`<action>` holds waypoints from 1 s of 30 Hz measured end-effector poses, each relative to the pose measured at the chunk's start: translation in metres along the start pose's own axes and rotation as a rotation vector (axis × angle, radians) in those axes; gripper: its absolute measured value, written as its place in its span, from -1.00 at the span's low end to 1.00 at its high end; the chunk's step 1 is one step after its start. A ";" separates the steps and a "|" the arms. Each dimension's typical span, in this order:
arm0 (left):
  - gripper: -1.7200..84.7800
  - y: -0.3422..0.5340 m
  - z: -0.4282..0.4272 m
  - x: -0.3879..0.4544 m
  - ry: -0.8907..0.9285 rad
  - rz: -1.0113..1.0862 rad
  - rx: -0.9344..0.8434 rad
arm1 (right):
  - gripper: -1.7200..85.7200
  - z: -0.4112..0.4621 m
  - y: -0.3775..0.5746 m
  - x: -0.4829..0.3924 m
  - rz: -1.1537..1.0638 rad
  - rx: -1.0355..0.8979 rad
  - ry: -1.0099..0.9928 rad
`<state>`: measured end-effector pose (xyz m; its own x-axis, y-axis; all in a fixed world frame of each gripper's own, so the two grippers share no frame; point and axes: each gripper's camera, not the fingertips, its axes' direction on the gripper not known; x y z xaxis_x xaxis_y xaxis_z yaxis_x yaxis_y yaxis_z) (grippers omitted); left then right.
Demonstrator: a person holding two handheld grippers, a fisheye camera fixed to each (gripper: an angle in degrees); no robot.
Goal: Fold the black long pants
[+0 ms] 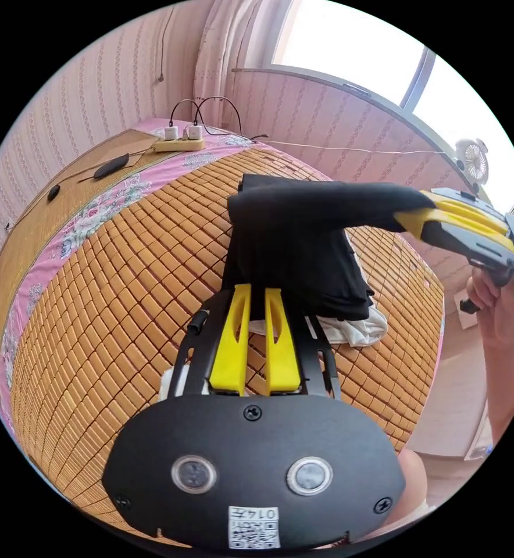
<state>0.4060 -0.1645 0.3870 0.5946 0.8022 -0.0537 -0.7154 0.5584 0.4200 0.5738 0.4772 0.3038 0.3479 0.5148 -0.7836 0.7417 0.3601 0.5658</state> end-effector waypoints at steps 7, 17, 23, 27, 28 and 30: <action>-0.94 0.058 -0.130 0.001 -0.097 0.068 0.149 | -0.90 -0.129 -0.045 -0.060 -0.141 0.274 -0.177; -0.96 0.292 -0.389 -0.073 -0.270 0.003 0.158 | -0.90 -0.248 -0.034 -0.201 -0.128 0.559 -0.650; -0.94 0.457 -0.459 -0.094 -0.353 -0.154 -0.074 | -0.91 -0.145 0.046 -0.256 0.159 0.342 -0.827; -0.95 0.575 -0.412 -0.126 -0.249 -0.441 -0.169 | -0.93 -0.022 0.102 -0.315 0.291 -0.103 -0.635; -0.96 0.602 -0.390 -0.131 -0.224 -0.502 -0.234 | -0.93 -0.011 0.107 -0.323 0.293 -0.153 -0.602; -0.97 0.634 -0.372 -0.129 -0.291 -0.533 -0.264 | -0.94 0.003 0.108 -0.356 0.205 -0.226 -0.529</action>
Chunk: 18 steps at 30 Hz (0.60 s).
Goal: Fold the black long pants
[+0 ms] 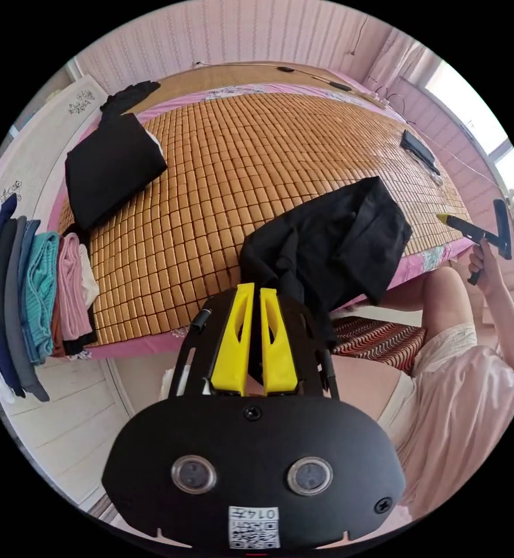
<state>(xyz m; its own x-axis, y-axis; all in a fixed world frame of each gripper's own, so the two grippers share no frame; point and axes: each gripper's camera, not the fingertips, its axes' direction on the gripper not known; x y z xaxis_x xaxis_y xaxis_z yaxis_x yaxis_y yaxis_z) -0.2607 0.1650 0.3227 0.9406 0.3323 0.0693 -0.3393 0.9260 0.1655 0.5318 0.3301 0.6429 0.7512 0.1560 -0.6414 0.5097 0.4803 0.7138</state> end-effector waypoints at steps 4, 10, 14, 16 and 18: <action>-0.97 0.038 -0.007 -0.025 0.062 -0.093 0.153 | -0.89 0.030 -0.013 -0.071 -0.262 -0.081 0.007; -0.97 0.069 -0.013 -0.063 0.183 -0.153 0.248 | -0.58 0.123 -0.031 -0.190 -0.508 -0.311 -0.194; -0.96 0.081 -0.011 -0.087 0.175 -0.206 0.259 | -0.57 0.188 -0.046 -0.234 -0.519 -0.398 0.017; -0.93 0.088 -0.007 -0.107 0.187 -0.248 0.249 | -0.62 0.219 -0.044 -0.236 -0.523 -0.483 0.131; -0.92 0.093 -0.006 -0.121 0.171 -0.299 0.239 | -0.68 0.223 -0.040 -0.248 -0.612 -0.438 0.196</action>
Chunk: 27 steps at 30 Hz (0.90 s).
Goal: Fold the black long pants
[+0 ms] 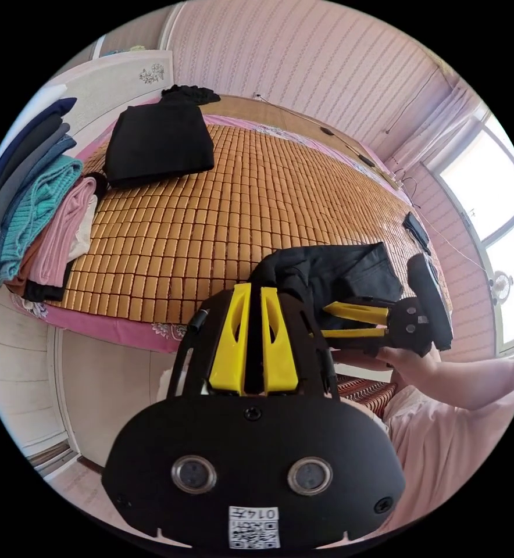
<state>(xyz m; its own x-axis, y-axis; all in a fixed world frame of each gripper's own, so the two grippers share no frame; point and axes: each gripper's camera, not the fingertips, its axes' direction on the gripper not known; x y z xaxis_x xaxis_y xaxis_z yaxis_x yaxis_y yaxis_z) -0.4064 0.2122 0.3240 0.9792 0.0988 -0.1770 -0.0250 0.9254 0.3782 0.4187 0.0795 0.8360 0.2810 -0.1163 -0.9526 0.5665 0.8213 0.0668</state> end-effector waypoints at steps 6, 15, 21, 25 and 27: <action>-0.82 0.012 -0.021 -0.027 -0.129 0.014 0.013 | -0.94 -0.026 0.013 0.020 -0.064 0.038 -0.079; -0.67 0.017 -0.004 -0.057 -0.051 -0.007 -0.058 | -0.71 -0.070 0.093 0.145 0.406 0.155 0.135; -0.75 0.007 0.026 -0.074 -0.171 -0.007 -0.256 | -0.49 -0.008 0.083 0.152 0.394 -0.078 0.049; -0.92 0.005 0.023 -0.077 -0.206 0.093 -0.258 | -0.94 -0.014 0.084 0.135 0.281 -0.018 0.073; -0.96 0.003 0.015 -0.084 -0.174 0.084 -0.242 | -0.96 -0.017 0.094 0.143 0.249 -0.037 0.023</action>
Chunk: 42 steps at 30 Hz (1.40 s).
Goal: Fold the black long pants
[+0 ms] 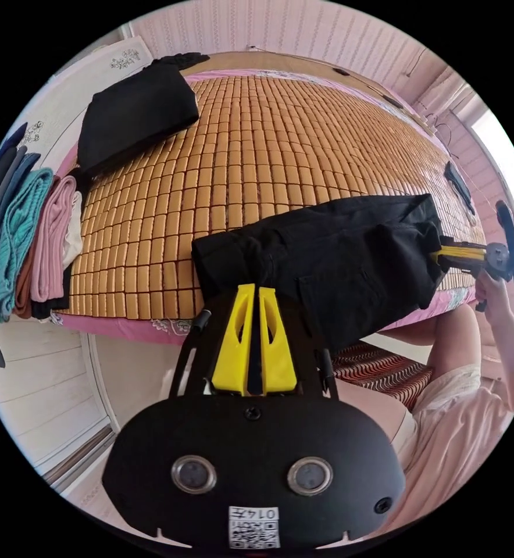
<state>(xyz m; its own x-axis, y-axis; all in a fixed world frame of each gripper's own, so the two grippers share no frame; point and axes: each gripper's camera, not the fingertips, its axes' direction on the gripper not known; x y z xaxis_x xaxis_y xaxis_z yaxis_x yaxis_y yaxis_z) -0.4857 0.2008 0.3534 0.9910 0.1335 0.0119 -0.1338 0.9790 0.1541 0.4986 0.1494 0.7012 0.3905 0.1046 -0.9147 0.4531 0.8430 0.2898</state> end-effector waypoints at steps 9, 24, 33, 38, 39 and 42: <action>-0.98 -0.019 -0.110 -0.028 0.207 0.011 0.444 | -0.96 -0.168 0.127 0.147 0.312 0.569 0.006; -0.98 0.070 -0.043 -0.146 0.187 -0.420 0.279 | -0.93 -0.090 0.371 0.270 0.808 0.427 0.042; -0.80 0.000 -0.043 -0.142 0.199 -0.333 0.248 | -0.70 -0.060 0.295 0.277 0.653 0.305 0.075; -0.72 -0.072 -0.029 -0.130 0.205 -0.256 0.171 | -0.59 -0.050 0.232 0.299 0.634 0.284 0.039; -0.71 -0.089 -0.023 -0.125 0.201 -0.246 0.143 | -0.60 -0.043 0.220 0.306 0.653 0.258 0.041; -0.69 -0.124 0.003 -0.114 0.167 -0.245 0.019 | -0.69 -0.018 0.201 0.321 0.710 0.184 -0.033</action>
<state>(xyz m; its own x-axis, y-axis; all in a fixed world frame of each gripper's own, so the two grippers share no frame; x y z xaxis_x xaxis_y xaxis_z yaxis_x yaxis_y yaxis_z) -0.5825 0.0638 0.3357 0.9783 -0.0813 -0.1907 0.1111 0.9823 0.1509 0.7001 0.3619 0.4607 0.6630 0.5741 -0.4804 0.2080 0.4751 0.8550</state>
